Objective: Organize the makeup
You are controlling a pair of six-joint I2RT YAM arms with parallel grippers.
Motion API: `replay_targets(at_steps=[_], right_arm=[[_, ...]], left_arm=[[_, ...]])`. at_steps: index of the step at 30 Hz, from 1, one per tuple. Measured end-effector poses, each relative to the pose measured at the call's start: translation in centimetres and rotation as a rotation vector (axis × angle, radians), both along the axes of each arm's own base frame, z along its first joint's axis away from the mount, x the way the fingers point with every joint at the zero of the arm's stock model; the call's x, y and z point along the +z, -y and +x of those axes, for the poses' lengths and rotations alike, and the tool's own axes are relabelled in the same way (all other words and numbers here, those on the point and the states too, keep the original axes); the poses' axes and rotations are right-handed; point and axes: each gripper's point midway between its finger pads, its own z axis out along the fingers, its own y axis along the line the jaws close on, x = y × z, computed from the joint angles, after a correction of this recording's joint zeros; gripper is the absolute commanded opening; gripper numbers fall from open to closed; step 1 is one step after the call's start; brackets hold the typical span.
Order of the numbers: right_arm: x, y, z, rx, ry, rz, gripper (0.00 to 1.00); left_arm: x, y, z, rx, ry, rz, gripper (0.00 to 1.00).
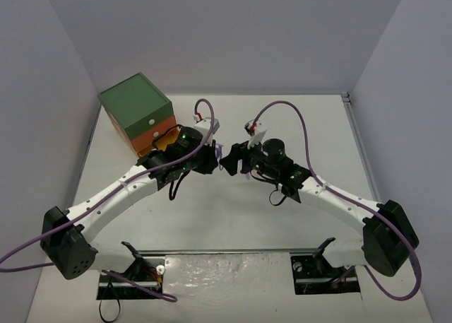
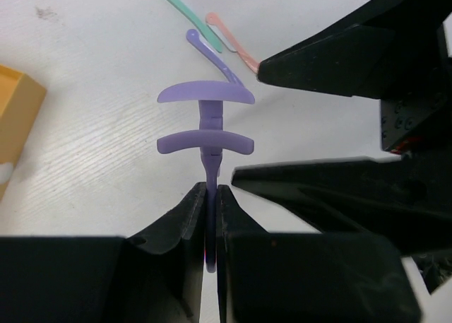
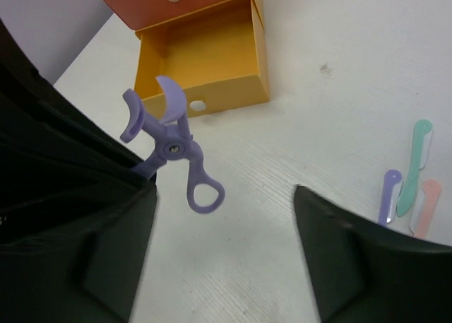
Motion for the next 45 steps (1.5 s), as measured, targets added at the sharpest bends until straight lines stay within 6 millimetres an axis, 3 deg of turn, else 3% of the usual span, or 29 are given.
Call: replay_targets(at_steps=[3,10,16,21,22,26,28,30,34,37,41,45], right_arm=[[0.1,1.0,0.1,-0.034,0.009,-0.028,0.99],[0.9,5.3,1.4,-0.196,0.04,-0.104,1.0],[-1.3,10.0,2.5,-0.338,-0.009,-0.176,1.0],[-3.6,12.1,2.3,-0.384,-0.064,-0.234,1.0],[-3.8,12.2,2.2,-0.385,-0.068,-0.241,1.0],[-4.0,12.4,2.1,-0.382,-0.072,-0.259,1.0],[-4.2,12.5,2.0,-0.382,-0.075,-0.268,1.0],[-4.3,12.6,1.9,-0.384,-0.078,-0.274,1.0],[-4.7,12.7,1.9,-0.385,-0.087,-0.284,0.99],[-5.3,12.8,1.8,-0.383,-0.105,-0.299,0.99],[-5.6,13.0,1.7,-0.392,-0.116,-0.306,0.98],[-5.3,13.4,1.6,-0.409,-0.117,-0.299,0.97]], left_arm=[[-0.8,-1.8,1.1,0.053,0.014,0.067,0.0],[-2.6,-8.0,5.9,0.237,0.028,0.34,0.0],[-4.9,-13.1,10.3,0.372,-0.002,0.577,0.0],[-7.8,-16.4,13.0,0.437,-0.065,0.752,0.01],[-8.3,-17.0,13.4,0.444,-0.076,0.781,0.03],[-9.8,-18.3,14.6,0.457,-0.109,0.867,0.35],[-10.2,-18.6,14.8,0.461,-0.118,0.884,0.5],[-10.2,-18.6,14.8,0.46,-0.12,0.89,0.58],[-9.4,-18.4,15.1,0.461,-0.112,0.875,0.67],[-8.3,-17.9,15.0,0.459,-0.101,0.83,0.67],[-5.8,-15.4,14.2,0.453,-0.069,0.692,0.72],[-2.3,-10.4,12.5,0.411,-0.008,0.508,0.73]])
